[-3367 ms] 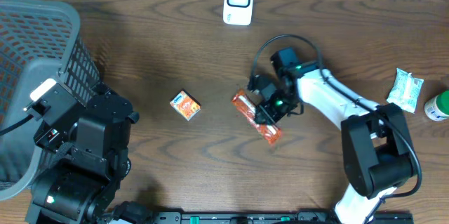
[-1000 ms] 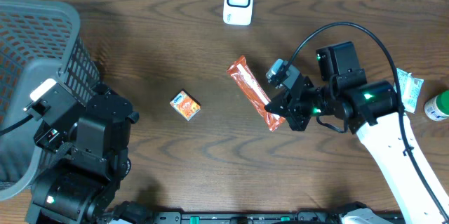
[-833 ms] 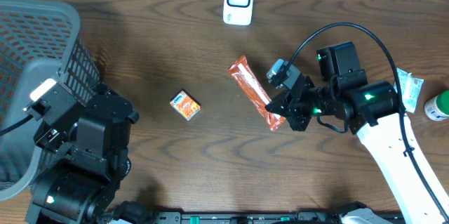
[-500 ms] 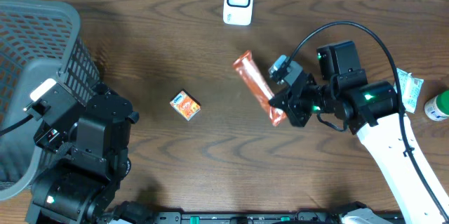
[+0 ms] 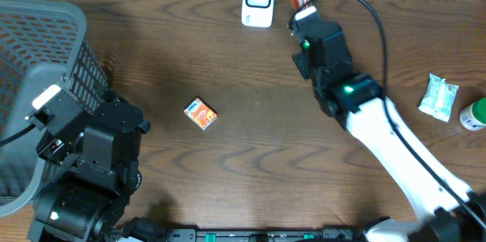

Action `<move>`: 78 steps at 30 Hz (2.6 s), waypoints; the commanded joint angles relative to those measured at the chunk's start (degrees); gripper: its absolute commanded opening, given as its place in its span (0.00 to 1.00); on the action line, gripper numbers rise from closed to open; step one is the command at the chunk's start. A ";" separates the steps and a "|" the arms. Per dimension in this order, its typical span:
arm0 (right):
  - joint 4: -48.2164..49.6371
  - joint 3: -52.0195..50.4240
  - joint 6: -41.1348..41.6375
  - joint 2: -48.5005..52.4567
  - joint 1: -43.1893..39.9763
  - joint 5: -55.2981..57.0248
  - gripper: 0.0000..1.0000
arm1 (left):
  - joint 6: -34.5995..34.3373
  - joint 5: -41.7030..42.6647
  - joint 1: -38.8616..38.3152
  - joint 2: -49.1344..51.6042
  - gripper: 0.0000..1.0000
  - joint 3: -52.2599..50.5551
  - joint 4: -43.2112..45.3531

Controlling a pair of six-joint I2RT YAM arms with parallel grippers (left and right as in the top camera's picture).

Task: Scan the item barcode
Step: 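Raise the snack bar to the scanner face and hold it, then carry the snack bar right and release it beside the tissue pack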

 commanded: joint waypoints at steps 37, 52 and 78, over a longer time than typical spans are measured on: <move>40.52 25.35 -63.65 53.20 0.85 9.90 0.01 | -0.28 -0.52 0.28 -0.02 0.98 0.87 -0.15; 28.39 25.27 -58.23 42.14 1.27 11.80 0.01 | -0.28 -0.52 0.28 -0.02 0.98 0.87 -0.15; -25.83 20.02 8.22 22.64 -42.05 -5.18 0.01 | -0.28 -0.52 0.28 -0.02 0.98 0.87 -0.15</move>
